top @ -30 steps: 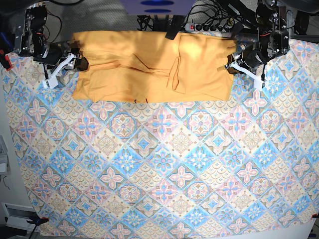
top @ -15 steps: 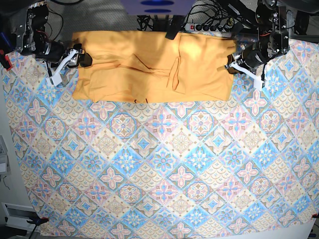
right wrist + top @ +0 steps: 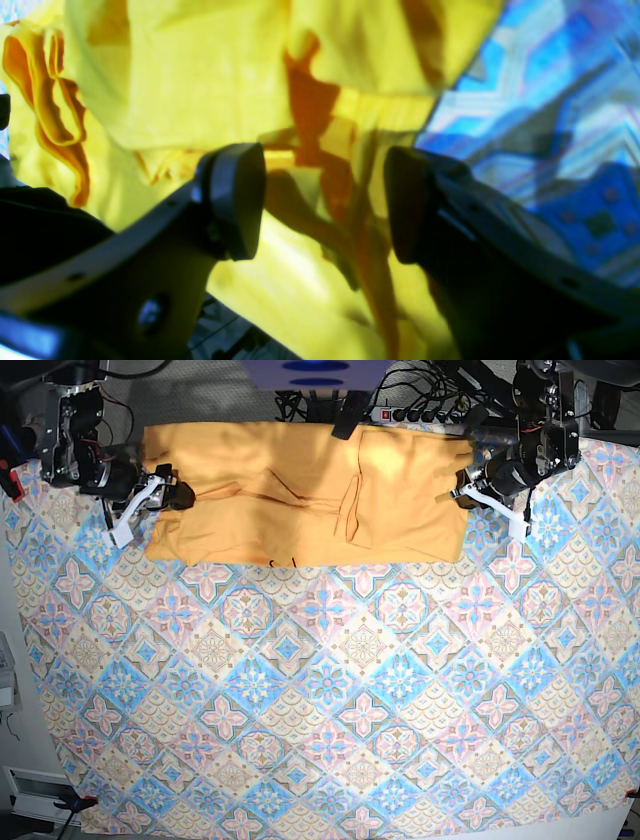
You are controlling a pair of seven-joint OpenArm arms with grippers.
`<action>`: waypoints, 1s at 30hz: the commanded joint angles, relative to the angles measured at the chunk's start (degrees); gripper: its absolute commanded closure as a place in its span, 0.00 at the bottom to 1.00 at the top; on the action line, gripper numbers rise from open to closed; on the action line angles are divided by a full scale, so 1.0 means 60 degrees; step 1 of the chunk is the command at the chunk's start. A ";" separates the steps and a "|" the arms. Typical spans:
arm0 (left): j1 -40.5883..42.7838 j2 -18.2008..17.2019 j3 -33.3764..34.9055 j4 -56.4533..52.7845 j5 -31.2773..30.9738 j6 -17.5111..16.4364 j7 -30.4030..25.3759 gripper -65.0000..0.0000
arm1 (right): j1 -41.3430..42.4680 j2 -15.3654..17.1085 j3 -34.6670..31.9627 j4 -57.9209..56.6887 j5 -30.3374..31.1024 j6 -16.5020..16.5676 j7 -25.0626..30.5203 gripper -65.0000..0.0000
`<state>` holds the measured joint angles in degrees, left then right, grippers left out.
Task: Fold the T-shirt properly
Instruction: 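Grasp the outer edge with the right gripper and pull it outward to smooth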
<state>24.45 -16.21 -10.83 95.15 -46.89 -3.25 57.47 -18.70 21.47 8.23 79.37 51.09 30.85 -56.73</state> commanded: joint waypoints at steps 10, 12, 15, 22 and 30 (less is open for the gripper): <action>-0.0009 -0.0105 -0.0034 0.0134 -0.0089 -0.0052 -0.0062 1.00 | 0.0076 -0.0070 -0.0295 -0.0152 0.0064 0.0067 -0.0018 0.44; -0.0023 -0.0090 -0.0034 0.0134 -0.0089 -0.0052 -0.0062 1.00 | 0.0120 -0.0070 -0.0485 -0.0152 0.0064 0.0067 -0.0003 0.44; -0.0038 -0.0090 -0.0034 0.0134 -0.0089 -0.0052 -0.0062 1.00 | 0.0120 -0.0070 -0.0705 -0.0152 0.0064 0.0067 -0.0003 0.44; -0.0038 -0.0090 -0.0034 0.0134 -0.0089 -0.0052 -0.0062 1.00 | 0.0120 -0.0187 -0.1100 -0.0152 0.0064 0.0067 -0.0003 0.47; -0.0038 -0.0075 -0.0034 0.0134 -0.0089 -0.0052 -0.0062 1.00 | 0.0164 -0.0466 -0.1100 -0.0826 0.0064 0.0067 -0.0032 0.90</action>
<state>24.43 -16.19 -10.85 95.15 -46.87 -3.25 57.45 -17.50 18.04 1.54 74.30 53.25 31.48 -54.92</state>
